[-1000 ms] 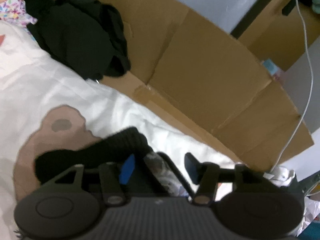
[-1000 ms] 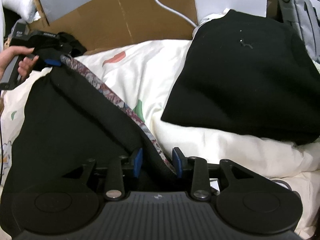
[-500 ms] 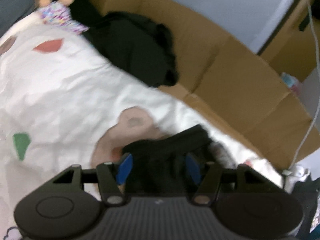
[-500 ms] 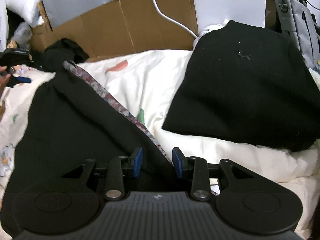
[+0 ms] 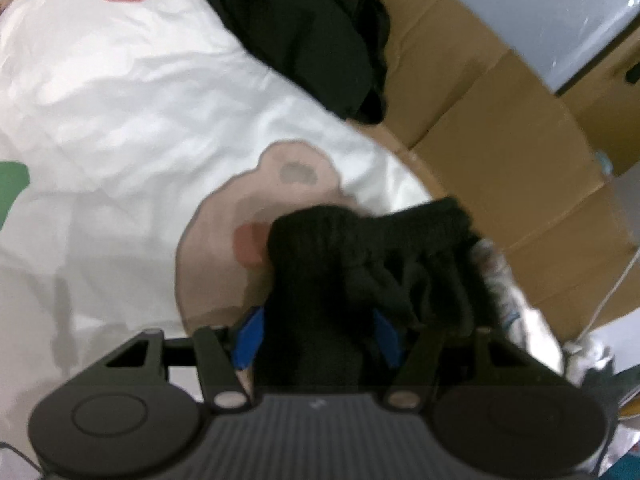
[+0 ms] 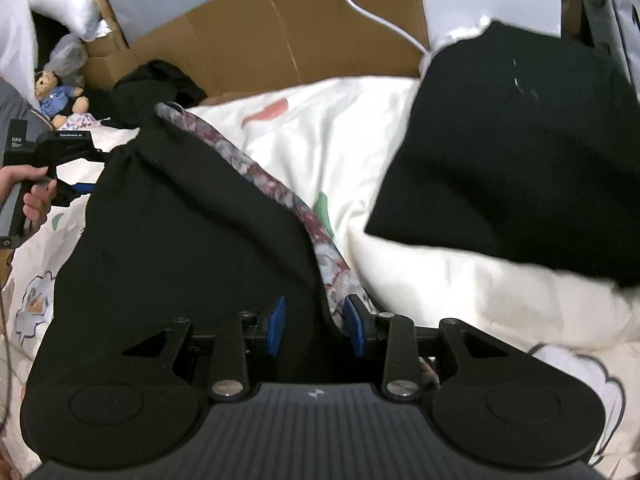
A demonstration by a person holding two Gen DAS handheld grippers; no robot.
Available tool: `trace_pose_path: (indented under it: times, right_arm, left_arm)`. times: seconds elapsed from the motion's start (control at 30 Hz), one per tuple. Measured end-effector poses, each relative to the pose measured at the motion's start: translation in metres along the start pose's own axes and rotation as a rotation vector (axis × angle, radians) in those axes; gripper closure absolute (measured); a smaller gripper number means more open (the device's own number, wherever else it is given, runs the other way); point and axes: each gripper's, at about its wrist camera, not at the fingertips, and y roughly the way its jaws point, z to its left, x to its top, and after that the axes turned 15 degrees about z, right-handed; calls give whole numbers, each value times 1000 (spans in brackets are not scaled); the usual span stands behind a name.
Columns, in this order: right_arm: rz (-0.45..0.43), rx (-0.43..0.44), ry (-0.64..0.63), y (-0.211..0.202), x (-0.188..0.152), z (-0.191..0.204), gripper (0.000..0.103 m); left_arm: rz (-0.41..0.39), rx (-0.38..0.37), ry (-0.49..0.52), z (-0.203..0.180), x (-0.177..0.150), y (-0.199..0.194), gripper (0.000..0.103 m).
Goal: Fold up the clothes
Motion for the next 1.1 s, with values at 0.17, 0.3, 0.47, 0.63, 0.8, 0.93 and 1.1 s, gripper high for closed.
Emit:
trace_pose_path:
  times: [0.17, 0.3, 0.47, 0.63, 0.8, 0.93, 1.1]
  right_arm:
    - [44, -4, 18, 7, -1, -3, 68]
    - [39, -48, 56, 6, -1, -10, 70]
    - [23, -108, 140, 2, -1, -26, 70]
    - [-48, -89, 162, -11, -2, -29, 70]
    - [-110, -51, 141, -21, -3, -26, 69]
    - [-125, 5, 98, -24, -4, -17, 69]
    - [-79, 43, 41, -17, -2, -5, 69]
  left_arm:
    - [-9, 57, 75, -6, 2, -5, 90]
    - [-30, 130, 122, -12, 10, -21, 92]
    - [-42, 252, 79, -14, 14, -40, 88]
    - [-25, 168, 38, -10, 0, -53, 57]
    - [9, 144, 45, -19, -26, -49, 39]
    - [37, 161, 34, -19, -34, -38, 38]
    - [57, 177, 7, -15, -38, -18, 38]
